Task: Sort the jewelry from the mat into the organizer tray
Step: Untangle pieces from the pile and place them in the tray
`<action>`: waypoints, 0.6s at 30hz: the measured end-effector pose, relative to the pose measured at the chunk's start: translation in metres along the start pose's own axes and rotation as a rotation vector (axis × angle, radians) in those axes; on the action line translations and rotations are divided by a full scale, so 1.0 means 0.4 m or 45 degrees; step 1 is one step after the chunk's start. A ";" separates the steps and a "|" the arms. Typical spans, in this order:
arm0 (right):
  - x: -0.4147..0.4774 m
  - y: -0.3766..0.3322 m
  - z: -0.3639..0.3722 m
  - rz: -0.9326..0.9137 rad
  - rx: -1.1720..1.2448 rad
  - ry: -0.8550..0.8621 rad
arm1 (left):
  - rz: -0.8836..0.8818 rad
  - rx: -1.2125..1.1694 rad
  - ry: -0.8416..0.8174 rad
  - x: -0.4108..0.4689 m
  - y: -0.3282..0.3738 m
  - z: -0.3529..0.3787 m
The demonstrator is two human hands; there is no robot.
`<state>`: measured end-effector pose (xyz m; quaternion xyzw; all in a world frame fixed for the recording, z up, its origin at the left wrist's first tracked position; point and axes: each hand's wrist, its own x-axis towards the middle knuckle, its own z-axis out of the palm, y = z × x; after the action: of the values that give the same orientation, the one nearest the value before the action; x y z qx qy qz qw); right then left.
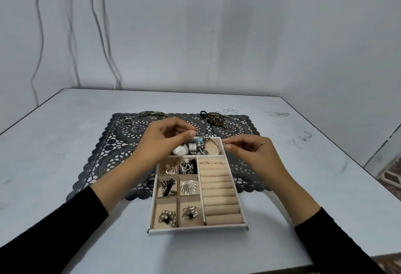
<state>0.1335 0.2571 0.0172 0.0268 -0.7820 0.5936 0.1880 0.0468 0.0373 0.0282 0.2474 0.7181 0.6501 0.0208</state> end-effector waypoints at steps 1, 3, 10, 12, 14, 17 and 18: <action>-0.003 0.005 -0.002 0.007 -0.033 -0.024 | -0.001 0.002 -0.002 -0.001 0.001 -0.001; -0.008 0.017 -0.008 0.021 -0.112 -0.068 | -0.004 -0.002 -0.005 -0.002 0.002 -0.002; -0.014 0.026 -0.011 -0.111 -0.403 -0.180 | -0.006 -0.008 -0.017 -0.013 0.006 0.001; -0.014 0.021 -0.010 -0.141 -0.432 -0.207 | 0.001 0.001 -0.019 -0.014 0.006 0.001; -0.014 0.019 -0.009 -0.186 -0.493 -0.239 | 0.008 -0.001 -0.021 -0.015 0.008 0.002; -0.014 0.018 -0.008 -0.257 -0.577 -0.284 | 0.011 -0.001 -0.018 -0.016 0.009 0.004; -0.013 0.018 -0.007 -0.277 -0.600 -0.295 | 0.011 0.000 -0.022 -0.016 0.009 0.005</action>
<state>0.1372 0.2610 0.0096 0.1338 -0.9073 0.3647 0.1608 0.0542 0.0368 0.0295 0.2561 0.7169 0.6480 0.0242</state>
